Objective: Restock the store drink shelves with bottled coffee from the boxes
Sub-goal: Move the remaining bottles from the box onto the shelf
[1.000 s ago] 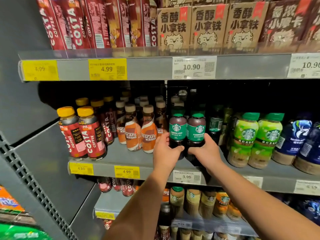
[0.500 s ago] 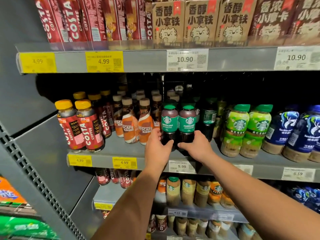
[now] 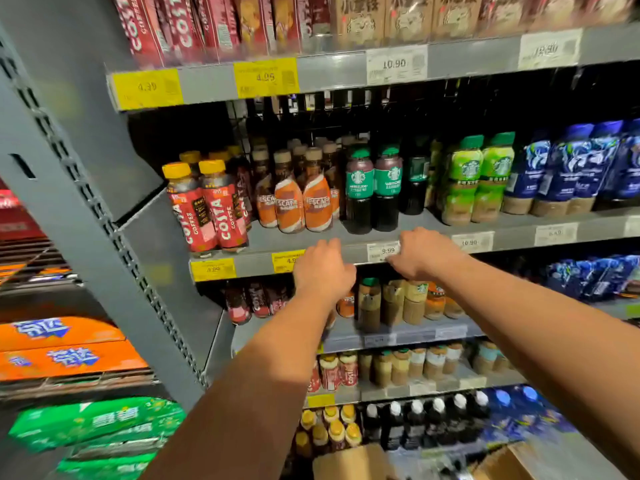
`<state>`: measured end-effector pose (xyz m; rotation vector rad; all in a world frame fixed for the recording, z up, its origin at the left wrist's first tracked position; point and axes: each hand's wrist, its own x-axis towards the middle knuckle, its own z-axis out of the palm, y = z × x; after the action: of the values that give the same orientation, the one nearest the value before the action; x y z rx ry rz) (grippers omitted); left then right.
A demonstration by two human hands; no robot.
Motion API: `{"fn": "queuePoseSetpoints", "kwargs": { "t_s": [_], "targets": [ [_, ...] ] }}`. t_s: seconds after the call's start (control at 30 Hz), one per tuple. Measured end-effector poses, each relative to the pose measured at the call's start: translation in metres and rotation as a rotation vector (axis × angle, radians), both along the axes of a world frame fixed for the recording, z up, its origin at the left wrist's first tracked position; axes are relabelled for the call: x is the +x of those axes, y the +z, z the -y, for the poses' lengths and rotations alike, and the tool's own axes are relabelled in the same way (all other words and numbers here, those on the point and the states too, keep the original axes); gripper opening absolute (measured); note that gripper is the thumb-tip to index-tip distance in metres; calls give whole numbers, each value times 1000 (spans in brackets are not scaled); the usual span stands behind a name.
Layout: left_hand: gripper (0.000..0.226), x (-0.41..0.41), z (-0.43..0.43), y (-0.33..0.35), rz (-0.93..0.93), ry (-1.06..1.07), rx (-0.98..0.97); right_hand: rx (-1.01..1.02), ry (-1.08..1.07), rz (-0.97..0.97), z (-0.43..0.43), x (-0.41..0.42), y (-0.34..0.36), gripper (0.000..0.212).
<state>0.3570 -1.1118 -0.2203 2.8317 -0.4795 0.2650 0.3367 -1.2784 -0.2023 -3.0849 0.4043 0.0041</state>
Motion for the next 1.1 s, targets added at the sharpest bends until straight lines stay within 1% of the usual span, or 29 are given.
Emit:
{"fn": "queuePoseSetpoints", "kwargs": {
  "t_s": [0.1,0.2,0.33,0.47,0.63,0.77,0.83,0.9,0.97,1.1],
  "targets": [
    [37,-25,-8,-5,-15,-43,85,-27,-2,-43,-24,-31,-3,38],
    [37,-50,-15,-15,-61,-74,112,-45,10,-106,-42,-55,-13,35],
    [30,-78,-28,-33,-83,-55,120,-71,51,-181,-54,-80,-32,44],
    [30,-104,-37,-50,-136,-29,151,-107,113,-231,-60,-107,-49,36],
    [29,-149,-28,-75,-225,12,199,-109,202,-274,-63,-148,-72,36],
    [30,-190,-20,-109,-287,16,175,-105,265,-320,-60,-178,-106,33],
    [31,-206,-18,-127,-325,12,172,-106,281,-352,-59,-189,-125,37],
    [26,-220,-18,-146,-376,33,175,-94,303,-388,-58,-200,-148,39],
    [19,-232,-20,-165,-434,73,185,-69,319,-414,-58,-212,-172,35],
    [27,-249,-30,-204,-498,99,197,-28,352,-501,-59,-230,-219,28]
  ]
}}
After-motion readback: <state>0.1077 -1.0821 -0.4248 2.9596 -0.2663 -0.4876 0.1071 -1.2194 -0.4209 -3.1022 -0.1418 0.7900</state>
